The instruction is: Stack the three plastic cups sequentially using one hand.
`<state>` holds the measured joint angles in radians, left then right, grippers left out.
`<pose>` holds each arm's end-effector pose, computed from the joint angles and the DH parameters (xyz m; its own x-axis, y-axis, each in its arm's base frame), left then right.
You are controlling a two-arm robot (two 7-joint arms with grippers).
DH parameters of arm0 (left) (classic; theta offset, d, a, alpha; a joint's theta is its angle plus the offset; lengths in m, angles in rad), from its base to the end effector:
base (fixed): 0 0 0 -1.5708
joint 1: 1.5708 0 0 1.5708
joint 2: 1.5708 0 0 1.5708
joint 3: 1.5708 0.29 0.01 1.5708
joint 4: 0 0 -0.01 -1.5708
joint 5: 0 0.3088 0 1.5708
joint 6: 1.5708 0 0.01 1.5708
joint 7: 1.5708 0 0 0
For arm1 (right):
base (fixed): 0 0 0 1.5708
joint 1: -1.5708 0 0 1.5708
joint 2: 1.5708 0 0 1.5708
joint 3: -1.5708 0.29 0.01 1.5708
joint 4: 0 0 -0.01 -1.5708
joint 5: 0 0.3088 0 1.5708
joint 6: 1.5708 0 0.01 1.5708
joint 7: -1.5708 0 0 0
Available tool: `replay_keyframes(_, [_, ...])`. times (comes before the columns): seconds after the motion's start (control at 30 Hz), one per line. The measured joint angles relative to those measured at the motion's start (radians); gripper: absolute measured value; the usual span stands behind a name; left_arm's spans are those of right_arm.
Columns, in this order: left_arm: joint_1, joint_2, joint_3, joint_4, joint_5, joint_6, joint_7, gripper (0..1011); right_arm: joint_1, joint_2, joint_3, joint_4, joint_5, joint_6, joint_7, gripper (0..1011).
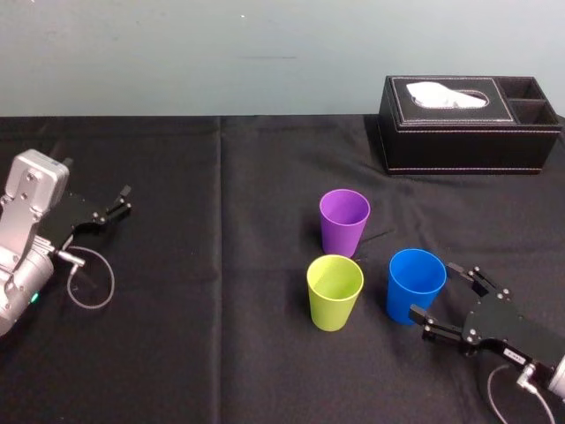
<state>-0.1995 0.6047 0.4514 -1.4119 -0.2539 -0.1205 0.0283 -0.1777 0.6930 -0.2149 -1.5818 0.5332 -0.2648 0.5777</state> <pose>0.3581 0.0827 -0.3023 0.2923 0.8803 0.3738 -0.9553 0.2873 0.0704 0.2684 -0.1351 -0.3228 0.7111 -0.6995 0.0703 0.7029 0.7051 -0.0935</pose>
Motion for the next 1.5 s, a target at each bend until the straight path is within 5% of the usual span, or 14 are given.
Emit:
replay_keyframes(0.73, [0.000, 0.000, 0.000, 0.000, 0.000, 0.000, 0.000, 1011, 0.117, -0.060, -0.038, 0.065, -0.047, 0.072, 0.043, 1003])
replay_keyframes(1.0, [0.000, 0.000, 0.000, 0.000, 0.000, 0.000, 0.000, 1012, 0.118, -0.061, -0.039, 0.067, -0.049, 0.075, 0.041, 1003])
replay_keyframes(1.5, [0.000, 0.000, 0.000, 0.000, 0.000, 0.000, 0.000, 1011, 0.113, -0.058, -0.036, 0.063, -0.046, 0.071, 0.040, 762])
